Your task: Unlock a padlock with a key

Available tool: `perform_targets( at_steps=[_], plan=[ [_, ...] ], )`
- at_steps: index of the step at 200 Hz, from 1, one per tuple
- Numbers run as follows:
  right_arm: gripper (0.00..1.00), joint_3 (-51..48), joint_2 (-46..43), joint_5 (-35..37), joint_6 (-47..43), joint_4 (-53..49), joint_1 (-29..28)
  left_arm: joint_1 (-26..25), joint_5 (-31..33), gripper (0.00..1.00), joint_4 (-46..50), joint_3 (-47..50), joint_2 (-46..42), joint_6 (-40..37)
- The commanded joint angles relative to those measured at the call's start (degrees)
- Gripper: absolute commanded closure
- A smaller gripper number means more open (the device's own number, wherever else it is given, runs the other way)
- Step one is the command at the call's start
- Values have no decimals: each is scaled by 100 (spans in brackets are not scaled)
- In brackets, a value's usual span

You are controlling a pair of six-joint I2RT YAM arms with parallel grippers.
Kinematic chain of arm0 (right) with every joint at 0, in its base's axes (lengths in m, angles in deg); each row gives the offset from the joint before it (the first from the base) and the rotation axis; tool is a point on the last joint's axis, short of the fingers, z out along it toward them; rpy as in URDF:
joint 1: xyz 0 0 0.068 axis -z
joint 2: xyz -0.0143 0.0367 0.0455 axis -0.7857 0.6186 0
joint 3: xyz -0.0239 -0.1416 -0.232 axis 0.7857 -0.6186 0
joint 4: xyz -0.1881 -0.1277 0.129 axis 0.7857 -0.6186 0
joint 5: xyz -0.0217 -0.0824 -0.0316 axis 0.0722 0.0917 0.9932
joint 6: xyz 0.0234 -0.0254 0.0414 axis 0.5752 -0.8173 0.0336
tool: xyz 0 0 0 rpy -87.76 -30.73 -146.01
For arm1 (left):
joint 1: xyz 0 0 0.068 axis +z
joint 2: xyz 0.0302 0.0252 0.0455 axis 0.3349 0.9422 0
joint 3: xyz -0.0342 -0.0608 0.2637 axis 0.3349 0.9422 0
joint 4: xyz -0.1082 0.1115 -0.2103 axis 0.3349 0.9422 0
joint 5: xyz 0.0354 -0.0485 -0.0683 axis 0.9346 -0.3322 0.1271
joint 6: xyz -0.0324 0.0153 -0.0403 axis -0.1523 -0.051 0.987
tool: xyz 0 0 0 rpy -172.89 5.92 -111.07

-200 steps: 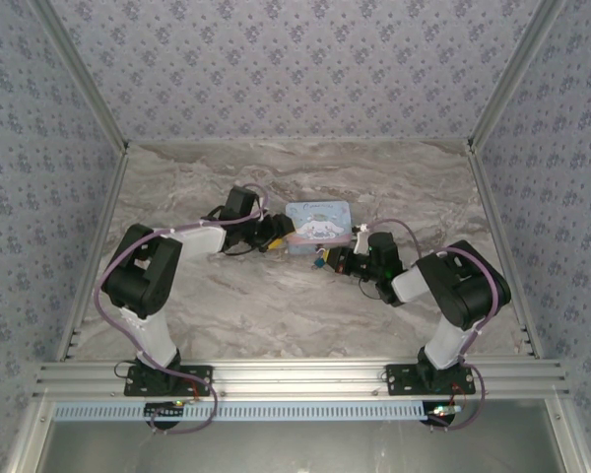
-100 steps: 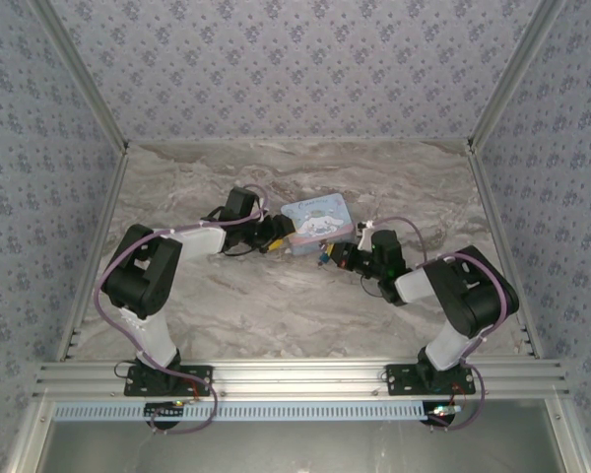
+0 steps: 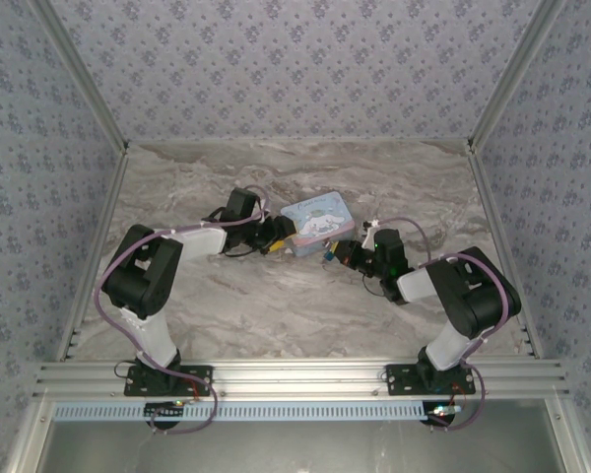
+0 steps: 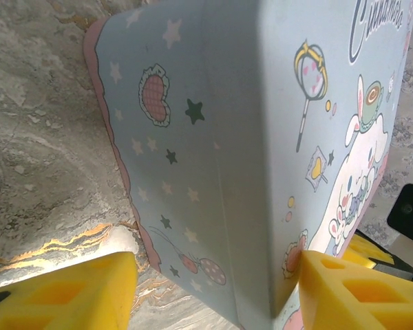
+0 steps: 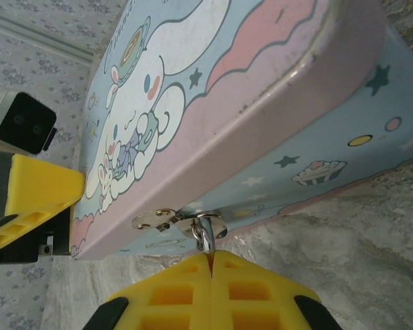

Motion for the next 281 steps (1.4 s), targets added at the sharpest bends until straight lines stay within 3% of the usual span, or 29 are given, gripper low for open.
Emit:
perform_targets(
  at_steps=[1, 129, 194, 240, 281],
  plan=[
    [100, -21, -76, 451, 182, 227, 171, 52, 430, 39, 840, 281, 63, 3],
    [100, -249, -371, 549, 72, 13, 427, 160, 464, 39, 776, 409, 24, -18],
    [100, -137, -2014, 190, -1157, -2337, 396, 377, 677, 35, 1331, -24, -448, -483],
    [100, 530, -2810, -540, -2154, -4892, 43, 395, 1722, 31, 1905, -222, -1478, -1030],
    [100, 738, -2890, -726, -2186, -6145, -537, 463, 2523, 24, 2034, -91, -2415, -1281]
  ],
)
